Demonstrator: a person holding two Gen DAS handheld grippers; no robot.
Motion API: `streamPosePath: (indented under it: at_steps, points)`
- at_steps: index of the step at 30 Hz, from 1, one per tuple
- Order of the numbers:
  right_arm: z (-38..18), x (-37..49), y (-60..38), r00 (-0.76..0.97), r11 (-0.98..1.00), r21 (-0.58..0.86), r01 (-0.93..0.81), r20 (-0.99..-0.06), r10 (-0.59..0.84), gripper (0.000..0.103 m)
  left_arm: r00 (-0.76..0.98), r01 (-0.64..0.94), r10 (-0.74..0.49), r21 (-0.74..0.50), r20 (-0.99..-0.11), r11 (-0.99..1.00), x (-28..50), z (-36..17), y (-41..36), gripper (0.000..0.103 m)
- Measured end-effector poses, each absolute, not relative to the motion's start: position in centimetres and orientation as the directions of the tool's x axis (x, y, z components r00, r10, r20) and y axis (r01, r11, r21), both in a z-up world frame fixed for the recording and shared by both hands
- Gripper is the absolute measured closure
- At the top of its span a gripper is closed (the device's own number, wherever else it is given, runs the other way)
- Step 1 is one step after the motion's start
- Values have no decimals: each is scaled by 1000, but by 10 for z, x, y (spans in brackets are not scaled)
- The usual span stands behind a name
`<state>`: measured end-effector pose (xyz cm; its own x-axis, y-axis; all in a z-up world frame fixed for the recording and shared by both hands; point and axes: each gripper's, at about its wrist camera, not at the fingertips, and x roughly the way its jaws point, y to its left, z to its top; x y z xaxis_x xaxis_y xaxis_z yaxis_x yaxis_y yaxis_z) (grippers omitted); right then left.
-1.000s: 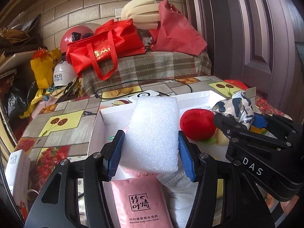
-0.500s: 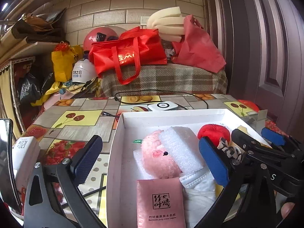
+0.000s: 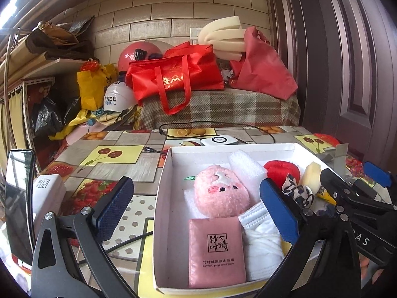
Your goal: Organize soft objects
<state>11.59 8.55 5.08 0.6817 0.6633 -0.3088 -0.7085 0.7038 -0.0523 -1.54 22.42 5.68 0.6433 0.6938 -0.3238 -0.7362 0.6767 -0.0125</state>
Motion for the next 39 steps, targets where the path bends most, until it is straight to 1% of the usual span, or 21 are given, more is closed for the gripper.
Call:
streamPosePath:
  at_steps: [6,14,17,18,20,24,26,29,35,39]
  points:
    - [49,116,68,723,754,-51,-655,-335,605,7,649,-728,686,-9,-328,685,-29,56,208,0]
    - [48,105,34,726,761,-35,-648,-329,604,7,659,-717,675,-7,-332,697,-48,55,187,0]
    - [46,104,19,720,763,-13,-647,-340,605,7,670,-705,661,-9,-338,709,-54,55,176,0]
    - [46,105,14,719,766,-7,-643,-348,601,0,673,-700,655,-11,-343,714,-56,54,172,0]
    - [45,104,3,717,770,4,-638,-362,595,0,678,-694,648,-13,-348,719,-63,53,164,0]
    - [43,100,-16,718,777,4,-630,-379,584,0,711,-660,623,-4,-326,751,-75,54,142,0]
    - [43,95,-24,729,784,-12,-621,-377,572,0,730,-631,596,6,-335,776,-76,53,130,0]
    - [38,90,-33,726,787,-28,-616,-409,554,0,755,-587,554,15,-351,809,-78,53,116,0]
    - [39,74,-62,735,790,-18,-612,-383,560,0,767,-557,526,26,-366,830,-82,53,94,1]
    - [40,70,-74,731,795,-7,-606,-397,555,0,771,-547,518,31,-371,836,-85,53,85,1]
